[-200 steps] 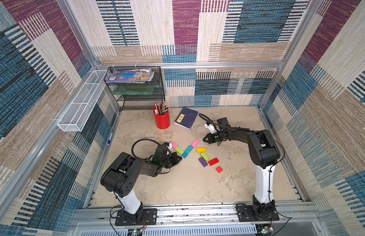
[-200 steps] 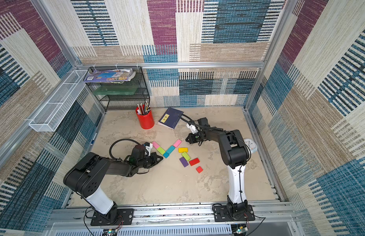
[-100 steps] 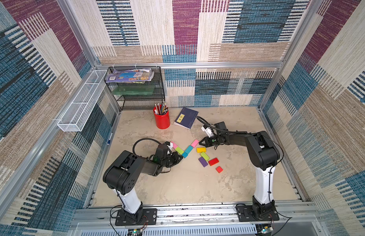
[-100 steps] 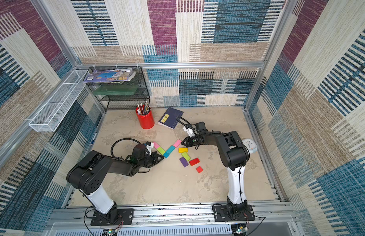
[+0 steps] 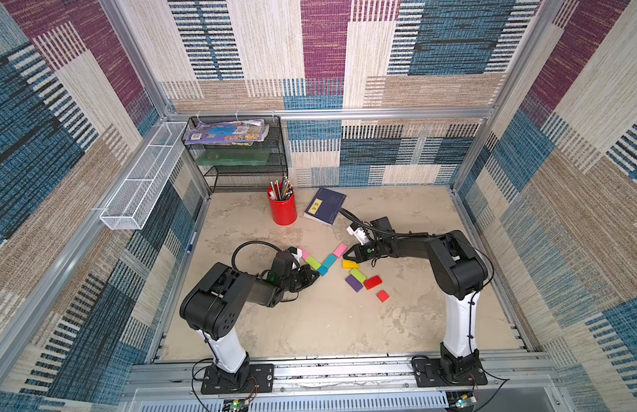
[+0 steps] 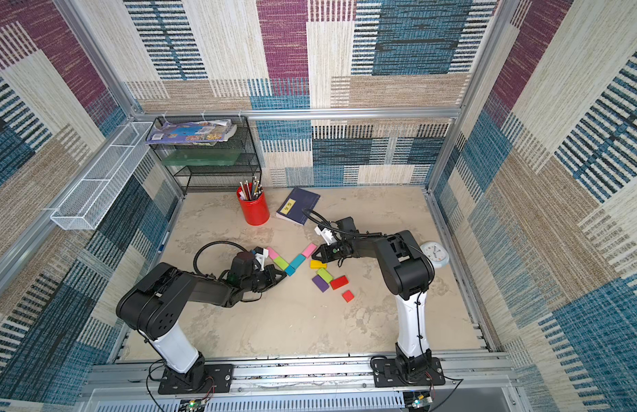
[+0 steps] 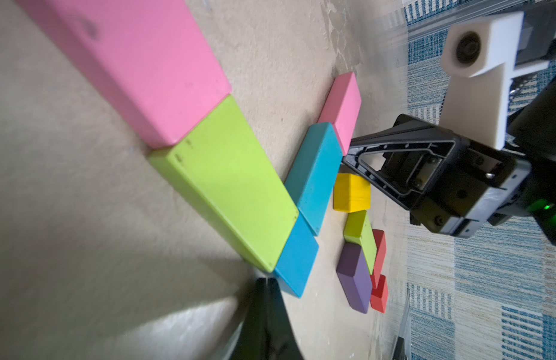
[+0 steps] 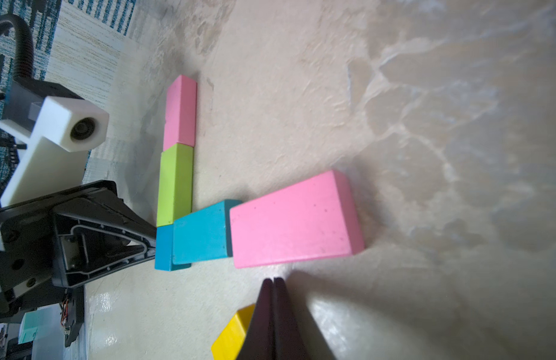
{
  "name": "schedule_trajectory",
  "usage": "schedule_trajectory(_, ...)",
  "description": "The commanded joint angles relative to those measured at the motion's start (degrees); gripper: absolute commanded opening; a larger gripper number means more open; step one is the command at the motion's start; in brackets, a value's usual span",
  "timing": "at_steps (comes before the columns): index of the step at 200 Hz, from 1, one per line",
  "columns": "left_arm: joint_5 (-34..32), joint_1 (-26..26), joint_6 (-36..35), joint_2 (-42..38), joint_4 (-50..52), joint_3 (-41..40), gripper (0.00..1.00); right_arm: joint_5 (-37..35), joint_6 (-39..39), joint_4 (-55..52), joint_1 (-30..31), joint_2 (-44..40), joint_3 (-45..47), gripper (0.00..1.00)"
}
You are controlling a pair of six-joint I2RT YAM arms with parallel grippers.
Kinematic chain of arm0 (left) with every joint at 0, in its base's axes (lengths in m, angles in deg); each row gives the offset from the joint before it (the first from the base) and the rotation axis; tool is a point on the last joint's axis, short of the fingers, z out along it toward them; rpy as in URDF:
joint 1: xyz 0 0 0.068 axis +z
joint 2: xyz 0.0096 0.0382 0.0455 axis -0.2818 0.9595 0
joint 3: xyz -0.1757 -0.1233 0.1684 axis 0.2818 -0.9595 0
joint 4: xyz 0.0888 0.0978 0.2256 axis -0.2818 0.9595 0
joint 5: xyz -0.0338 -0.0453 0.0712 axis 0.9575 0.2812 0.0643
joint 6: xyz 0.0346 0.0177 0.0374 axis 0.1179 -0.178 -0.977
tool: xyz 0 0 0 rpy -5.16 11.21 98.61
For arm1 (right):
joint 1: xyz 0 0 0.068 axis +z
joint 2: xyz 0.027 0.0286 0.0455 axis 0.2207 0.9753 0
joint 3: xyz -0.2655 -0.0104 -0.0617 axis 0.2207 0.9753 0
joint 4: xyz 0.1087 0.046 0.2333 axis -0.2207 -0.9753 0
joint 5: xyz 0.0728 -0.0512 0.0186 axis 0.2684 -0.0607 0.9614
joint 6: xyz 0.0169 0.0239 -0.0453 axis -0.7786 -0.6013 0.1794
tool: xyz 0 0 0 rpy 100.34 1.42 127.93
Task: Assemble the letter v with building blocks
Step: Assemble the building block at the center of the board.
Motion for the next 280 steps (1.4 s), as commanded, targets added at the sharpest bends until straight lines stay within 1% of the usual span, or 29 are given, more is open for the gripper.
schedule_trajectory(1, -2.36, 0.02, -1.89, 0.28, 8.42, -0.27, 0.0, -9.13, 0.23, -13.17, 0.17, 1.72, 0.74, 0.02)
schedule_trajectory(280, -2.52, 0.03, -2.31, 0.85, 9.28, -0.01, 0.0, -8.15, 1.87, -15.17, -0.58, 4.82, -3.72, 0.02)
